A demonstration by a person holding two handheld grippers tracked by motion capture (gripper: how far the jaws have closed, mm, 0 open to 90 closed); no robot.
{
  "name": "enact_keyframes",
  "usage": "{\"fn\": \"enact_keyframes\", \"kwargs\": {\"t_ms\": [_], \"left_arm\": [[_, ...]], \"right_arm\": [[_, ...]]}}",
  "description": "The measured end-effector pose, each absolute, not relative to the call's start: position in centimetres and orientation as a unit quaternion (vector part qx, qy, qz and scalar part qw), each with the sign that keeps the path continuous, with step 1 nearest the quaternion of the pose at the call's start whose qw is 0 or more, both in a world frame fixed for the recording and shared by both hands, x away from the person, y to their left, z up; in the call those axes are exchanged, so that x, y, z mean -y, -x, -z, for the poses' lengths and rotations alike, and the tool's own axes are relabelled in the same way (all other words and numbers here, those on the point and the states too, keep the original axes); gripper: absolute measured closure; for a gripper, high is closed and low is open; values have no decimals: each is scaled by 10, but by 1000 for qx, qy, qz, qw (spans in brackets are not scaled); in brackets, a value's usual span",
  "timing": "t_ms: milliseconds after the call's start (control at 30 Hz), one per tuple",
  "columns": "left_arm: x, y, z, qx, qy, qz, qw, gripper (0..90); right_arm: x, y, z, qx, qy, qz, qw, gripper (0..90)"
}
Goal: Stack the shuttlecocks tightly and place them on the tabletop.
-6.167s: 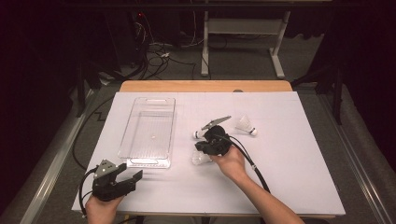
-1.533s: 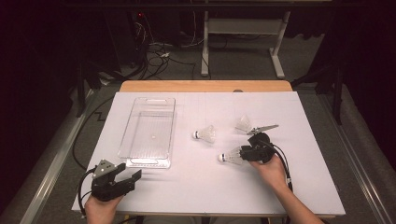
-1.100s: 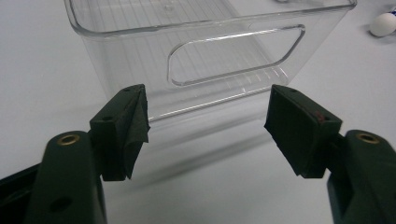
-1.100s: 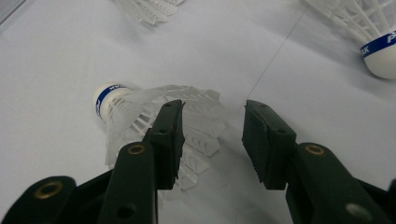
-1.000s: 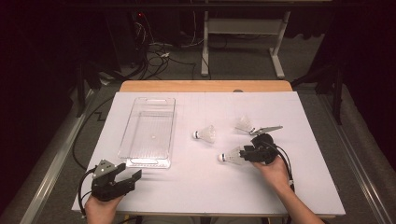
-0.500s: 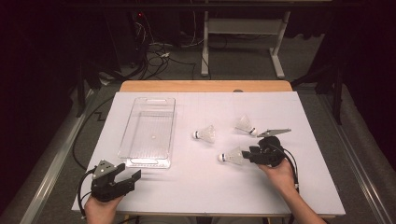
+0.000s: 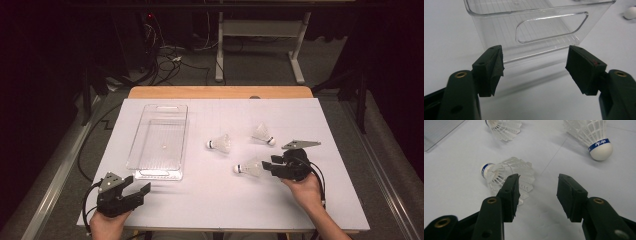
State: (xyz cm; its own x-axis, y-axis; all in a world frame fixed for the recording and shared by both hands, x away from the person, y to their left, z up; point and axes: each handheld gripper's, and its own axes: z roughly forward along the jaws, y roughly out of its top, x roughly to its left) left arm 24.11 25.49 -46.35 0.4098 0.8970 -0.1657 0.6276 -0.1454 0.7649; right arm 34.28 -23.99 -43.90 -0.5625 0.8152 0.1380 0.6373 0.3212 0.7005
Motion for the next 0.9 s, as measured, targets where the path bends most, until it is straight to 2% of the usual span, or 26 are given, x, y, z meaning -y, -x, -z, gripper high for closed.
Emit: {"fn": "enact_keyframes", "kwargs": {"t_ms": [600,900], "left_arm": [[-255,-241,464,-520,-735,-166,404,311],[-255,-241,464,-518,-735,-166,405,311]], "right_arm": [[246,-320,433,-794,-447,-392,124,526],[236,-311,435,-805,-434,-390,114,559]]}}
